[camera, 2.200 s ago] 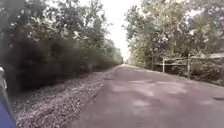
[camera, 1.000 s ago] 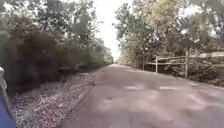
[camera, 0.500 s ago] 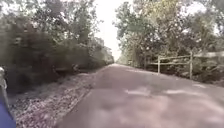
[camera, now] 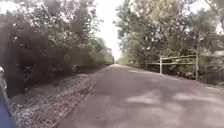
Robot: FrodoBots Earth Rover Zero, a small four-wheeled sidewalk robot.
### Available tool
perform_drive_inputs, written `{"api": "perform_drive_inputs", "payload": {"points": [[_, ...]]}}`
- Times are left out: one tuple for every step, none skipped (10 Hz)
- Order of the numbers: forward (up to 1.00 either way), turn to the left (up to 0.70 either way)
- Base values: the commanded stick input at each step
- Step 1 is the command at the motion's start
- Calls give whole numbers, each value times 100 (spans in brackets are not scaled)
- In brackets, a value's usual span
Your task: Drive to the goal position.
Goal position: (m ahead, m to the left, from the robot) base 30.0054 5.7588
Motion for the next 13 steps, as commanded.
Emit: {"api": "perform_drive_inputs", "payload": {"points": [[70, 0], [70, 0], [70, 0], [70, -4], [70, -17], [70, -28], [70, -28], [70, 0], [70, 0], [70, 0], [70, 0], [70, 0], [70, 0]]}}
